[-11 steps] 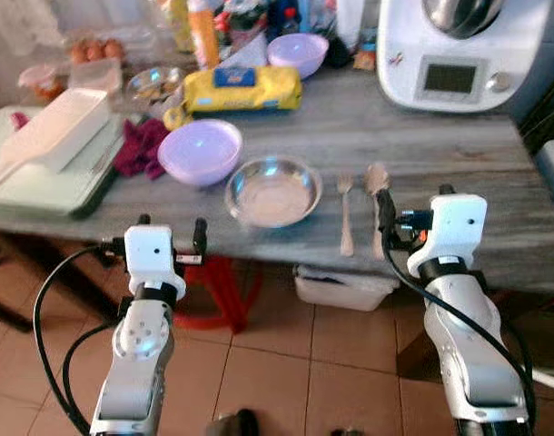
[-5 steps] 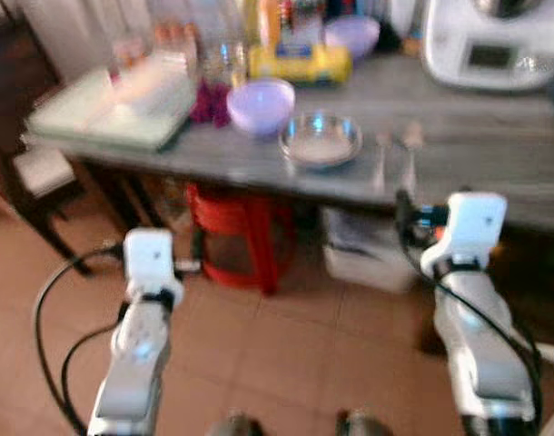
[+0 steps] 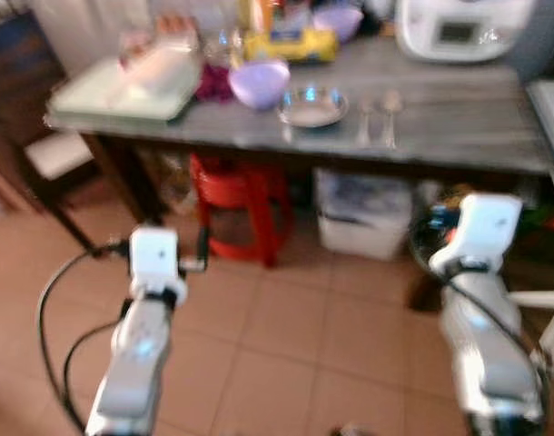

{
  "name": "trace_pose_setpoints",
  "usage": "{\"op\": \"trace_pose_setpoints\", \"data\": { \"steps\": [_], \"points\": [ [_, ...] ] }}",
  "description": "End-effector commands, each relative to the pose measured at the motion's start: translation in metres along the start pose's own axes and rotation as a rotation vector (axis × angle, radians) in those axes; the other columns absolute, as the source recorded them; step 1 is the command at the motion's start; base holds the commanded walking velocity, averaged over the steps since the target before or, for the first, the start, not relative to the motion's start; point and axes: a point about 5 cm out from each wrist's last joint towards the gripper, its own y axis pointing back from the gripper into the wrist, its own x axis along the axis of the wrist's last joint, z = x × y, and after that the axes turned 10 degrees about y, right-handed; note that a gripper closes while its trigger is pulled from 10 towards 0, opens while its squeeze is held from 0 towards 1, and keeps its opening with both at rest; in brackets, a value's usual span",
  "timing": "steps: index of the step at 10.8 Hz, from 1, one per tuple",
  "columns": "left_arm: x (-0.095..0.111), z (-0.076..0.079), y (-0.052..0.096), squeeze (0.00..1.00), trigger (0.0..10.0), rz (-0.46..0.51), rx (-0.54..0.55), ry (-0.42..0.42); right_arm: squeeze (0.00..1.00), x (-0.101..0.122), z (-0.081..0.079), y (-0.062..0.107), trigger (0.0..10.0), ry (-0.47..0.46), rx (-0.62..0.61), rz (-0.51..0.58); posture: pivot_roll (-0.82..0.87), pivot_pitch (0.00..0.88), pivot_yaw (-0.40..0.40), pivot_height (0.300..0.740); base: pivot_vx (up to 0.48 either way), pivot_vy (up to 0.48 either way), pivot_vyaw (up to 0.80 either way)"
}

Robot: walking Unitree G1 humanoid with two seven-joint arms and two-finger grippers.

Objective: Setting the table

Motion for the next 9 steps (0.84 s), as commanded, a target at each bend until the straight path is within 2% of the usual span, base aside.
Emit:
{"op": "trace_pose_setpoints", "data": {
  "steps": [1,6,9],
  "points": [
    [0.0013,-0.0011,0.0014,0.00,10.0,0.003,-0.019,0.027,0.00,0.0036,-0.0014,-0.0015,10.0,-0.014,0.008,0.005,-0.04,0.139,0.097,0.740,0.000,0.000,0.00],
    [0.0019,0.0049,0.0027,0.00,10.0,0.014,-0.095,0.027,0.00,0.0006,-0.0073,-0.0039,10.0,0.045,0.017,0.019,-0.04,0.142,0.090,0.740,0.000,0.000,0.00],
    [0.0014,0.0084,0.0022,0.00,10.0,0.014,-0.110,0.047,0.00,-0.0053,-0.0088,-0.0024,10.0,0.000,0.048,-0.033,-0.05,0.141,0.088,0.740,0.000,-0.284,0.00]
  ]
}}
